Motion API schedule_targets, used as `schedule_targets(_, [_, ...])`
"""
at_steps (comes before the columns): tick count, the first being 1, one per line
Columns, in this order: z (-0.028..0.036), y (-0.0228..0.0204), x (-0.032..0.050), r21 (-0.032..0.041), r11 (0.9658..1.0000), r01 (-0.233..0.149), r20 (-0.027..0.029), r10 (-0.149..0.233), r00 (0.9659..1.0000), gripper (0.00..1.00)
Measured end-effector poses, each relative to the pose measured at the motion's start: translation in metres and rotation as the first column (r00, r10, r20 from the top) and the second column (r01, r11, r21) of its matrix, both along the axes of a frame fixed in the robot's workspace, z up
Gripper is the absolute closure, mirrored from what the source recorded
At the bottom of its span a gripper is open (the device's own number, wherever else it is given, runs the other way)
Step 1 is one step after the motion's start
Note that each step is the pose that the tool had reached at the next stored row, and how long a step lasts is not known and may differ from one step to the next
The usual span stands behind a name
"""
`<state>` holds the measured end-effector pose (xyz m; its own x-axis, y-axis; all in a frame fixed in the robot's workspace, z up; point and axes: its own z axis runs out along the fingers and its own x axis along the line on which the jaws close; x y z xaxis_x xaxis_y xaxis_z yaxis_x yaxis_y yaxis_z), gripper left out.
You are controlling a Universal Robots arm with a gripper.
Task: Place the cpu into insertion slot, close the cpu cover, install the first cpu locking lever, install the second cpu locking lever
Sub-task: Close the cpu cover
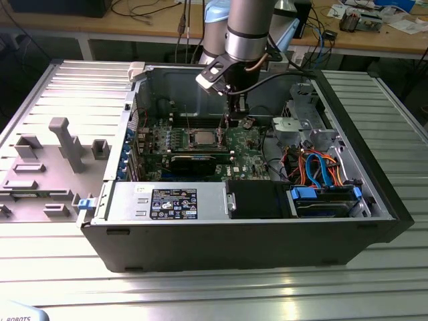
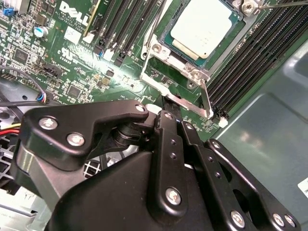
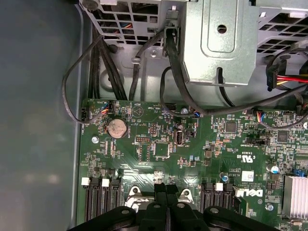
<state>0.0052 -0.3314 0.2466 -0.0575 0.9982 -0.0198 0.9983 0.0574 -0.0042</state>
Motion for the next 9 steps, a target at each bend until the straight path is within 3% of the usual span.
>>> schedule_targets(9, [0.0000, 0.0000, -0.0031, 0.0000, 1.0000, 0.000, 0.0000, 0.000, 1.0000, 0.89])
